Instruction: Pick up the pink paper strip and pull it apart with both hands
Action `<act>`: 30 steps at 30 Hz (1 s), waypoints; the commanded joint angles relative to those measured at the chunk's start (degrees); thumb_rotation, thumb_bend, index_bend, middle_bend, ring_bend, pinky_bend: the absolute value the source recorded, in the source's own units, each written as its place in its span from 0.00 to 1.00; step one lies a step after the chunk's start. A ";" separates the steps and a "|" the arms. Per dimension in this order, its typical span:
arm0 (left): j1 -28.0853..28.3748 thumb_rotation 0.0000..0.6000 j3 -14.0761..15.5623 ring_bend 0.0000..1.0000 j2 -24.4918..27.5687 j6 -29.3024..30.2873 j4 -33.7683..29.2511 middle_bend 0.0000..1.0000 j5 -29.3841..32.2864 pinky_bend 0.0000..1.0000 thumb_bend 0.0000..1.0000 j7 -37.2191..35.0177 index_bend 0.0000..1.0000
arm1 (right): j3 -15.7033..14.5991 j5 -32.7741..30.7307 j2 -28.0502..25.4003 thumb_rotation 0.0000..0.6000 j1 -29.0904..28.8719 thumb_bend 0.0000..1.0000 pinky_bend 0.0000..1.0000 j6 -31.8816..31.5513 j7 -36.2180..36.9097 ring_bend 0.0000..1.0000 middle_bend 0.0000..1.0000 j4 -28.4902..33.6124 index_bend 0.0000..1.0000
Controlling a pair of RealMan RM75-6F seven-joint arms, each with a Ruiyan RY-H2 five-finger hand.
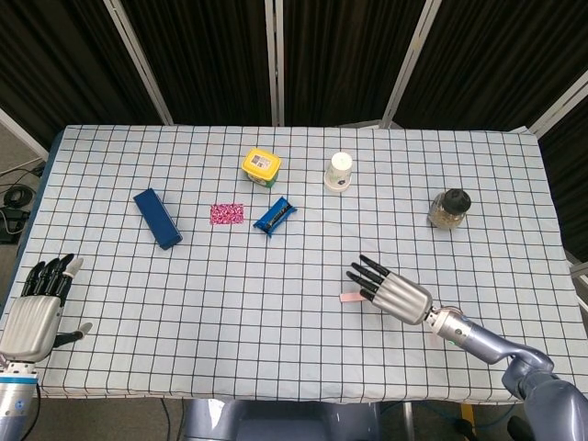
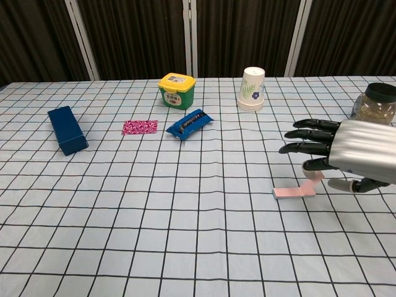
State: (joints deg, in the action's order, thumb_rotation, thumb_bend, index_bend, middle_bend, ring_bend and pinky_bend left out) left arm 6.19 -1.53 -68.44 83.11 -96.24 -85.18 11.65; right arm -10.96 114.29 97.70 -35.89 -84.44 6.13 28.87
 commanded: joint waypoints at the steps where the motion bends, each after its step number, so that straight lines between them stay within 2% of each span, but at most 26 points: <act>1: 0.01 1.00 -0.01 0.00 0.01 -0.03 0.05 0.00 0.06 0.00 0.00 -0.07 0.00 | -0.17 -0.25 0.35 1.00 -0.05 0.35 0.00 0.05 0.23 0.00 0.12 -0.30 0.50; 5: 0.05 1.00 0.00 0.00 0.05 -0.12 0.03 0.00 0.13 0.00 0.00 -0.18 0.00 | -0.34 -0.67 0.76 1.00 -0.09 0.37 0.00 0.17 0.32 0.00 0.12 -0.80 0.54; 8: 0.05 1.00 0.06 0.00 0.05 -0.09 -0.01 0.00 0.03 0.00 0.00 -0.16 0.00 | -0.26 -1.12 0.91 1.00 -0.10 0.39 0.00 0.35 0.34 0.00 0.13 -0.95 0.61; 20: 0.20 1.00 0.26 0.00 -0.09 -0.55 0.15 0.00 0.17 0.00 0.00 -0.03 0.00 | 0.80 -3.19 1.05 1.00 -0.35 0.46 0.00 -0.82 1.15 0.00 0.18 1.16 0.66; 24: 0.44 1.00 0.33 0.00 -0.19 -1.13 0.25 0.00 0.29 0.00 0.00 -0.37 0.00 | 1.90 -4.25 0.62 1.00 -0.90 0.47 0.00 -1.40 1.56 0.00 0.18 4.04 0.67; 30: 1.60 1.00 0.52 0.00 -0.57 -2.77 0.44 0.00 -0.54 0.00 0.00 -1.13 0.00 | 4.13 -5.15 -1.60 1.00 -3.50 0.47 0.00 -1.04 -0.82 0.00 0.19 12.02 0.67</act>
State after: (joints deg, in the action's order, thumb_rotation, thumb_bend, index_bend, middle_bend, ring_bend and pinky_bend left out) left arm 7.55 -1.05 -68.92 80.60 -95.85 -85.50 10.65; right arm -7.95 109.63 97.32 -38.05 -85.77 6.69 37.65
